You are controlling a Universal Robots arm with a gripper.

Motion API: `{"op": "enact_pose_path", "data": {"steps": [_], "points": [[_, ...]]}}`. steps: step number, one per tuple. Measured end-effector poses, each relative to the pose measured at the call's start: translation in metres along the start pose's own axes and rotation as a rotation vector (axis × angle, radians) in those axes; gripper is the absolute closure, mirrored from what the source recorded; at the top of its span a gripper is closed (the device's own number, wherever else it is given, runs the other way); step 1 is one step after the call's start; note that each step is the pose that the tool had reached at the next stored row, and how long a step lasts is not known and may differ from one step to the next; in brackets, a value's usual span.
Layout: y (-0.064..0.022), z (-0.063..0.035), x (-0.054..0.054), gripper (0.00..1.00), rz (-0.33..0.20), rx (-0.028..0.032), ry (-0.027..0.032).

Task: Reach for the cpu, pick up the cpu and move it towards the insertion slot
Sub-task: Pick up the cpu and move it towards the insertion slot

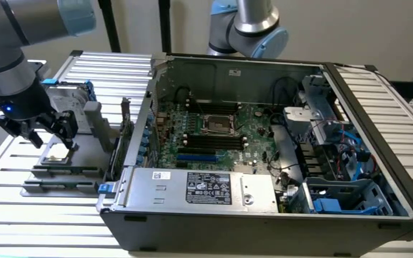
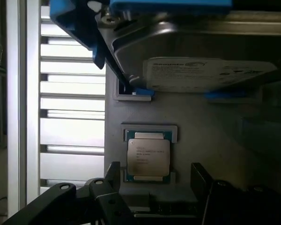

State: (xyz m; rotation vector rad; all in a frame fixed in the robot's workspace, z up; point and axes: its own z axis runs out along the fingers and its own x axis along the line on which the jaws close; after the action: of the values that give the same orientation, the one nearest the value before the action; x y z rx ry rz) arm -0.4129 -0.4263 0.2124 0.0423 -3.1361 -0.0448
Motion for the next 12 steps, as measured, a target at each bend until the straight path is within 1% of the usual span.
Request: {"op": "enact_pose_path", "data": {"steps": [9,12], "points": [[0.0009,0.0164,0.001,0.29,0.0,0.0,-0.0003],[0.0008,0.0187,0.001,0.29,0.002,-0.0004,-0.0001]]}}
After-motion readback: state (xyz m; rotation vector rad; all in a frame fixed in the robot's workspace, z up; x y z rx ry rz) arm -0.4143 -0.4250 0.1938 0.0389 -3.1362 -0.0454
